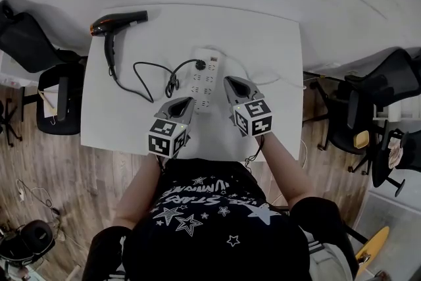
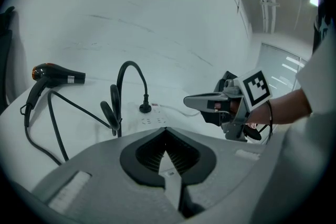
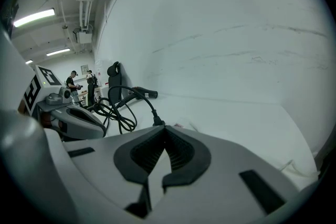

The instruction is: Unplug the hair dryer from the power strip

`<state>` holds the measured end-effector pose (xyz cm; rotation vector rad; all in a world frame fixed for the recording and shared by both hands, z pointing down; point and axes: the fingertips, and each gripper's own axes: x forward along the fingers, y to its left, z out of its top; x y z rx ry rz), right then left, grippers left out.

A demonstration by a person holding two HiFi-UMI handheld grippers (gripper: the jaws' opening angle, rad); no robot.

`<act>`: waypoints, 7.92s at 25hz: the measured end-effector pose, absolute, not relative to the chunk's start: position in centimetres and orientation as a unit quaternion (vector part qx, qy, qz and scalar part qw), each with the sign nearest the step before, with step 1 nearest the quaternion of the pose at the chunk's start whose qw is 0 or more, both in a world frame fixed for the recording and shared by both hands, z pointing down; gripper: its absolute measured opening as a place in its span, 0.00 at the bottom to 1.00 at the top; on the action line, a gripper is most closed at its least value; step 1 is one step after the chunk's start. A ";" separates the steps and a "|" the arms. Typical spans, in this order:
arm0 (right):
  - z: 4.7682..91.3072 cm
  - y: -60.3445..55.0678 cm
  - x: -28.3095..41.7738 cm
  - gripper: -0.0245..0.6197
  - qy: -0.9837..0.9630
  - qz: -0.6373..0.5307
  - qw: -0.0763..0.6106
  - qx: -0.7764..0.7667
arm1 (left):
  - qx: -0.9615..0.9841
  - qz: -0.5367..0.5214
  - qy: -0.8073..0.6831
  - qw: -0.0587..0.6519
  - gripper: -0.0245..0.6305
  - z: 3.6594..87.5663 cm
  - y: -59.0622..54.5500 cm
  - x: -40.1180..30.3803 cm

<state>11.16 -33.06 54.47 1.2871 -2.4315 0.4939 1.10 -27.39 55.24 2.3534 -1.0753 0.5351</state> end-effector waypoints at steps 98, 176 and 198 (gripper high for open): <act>55.5 -39.5 1.9 0.16 -0.915 0.031 0.238 0.323 | 0.808 0.319 -0.386 0.310 0.05 60.8 -28.8 1.6; 42.7 -12.1 2.1 0.17 -0.806 -0.084 0.207 0.549 | 0.856 0.127 -0.438 0.243 0.05 49.8 -8.9 -15.7; 43.7 -2.8 4.3 0.17 -0.816 -0.053 0.191 0.543 | 0.849 0.108 -0.465 0.227 0.05 47.4 -0.2 -12.7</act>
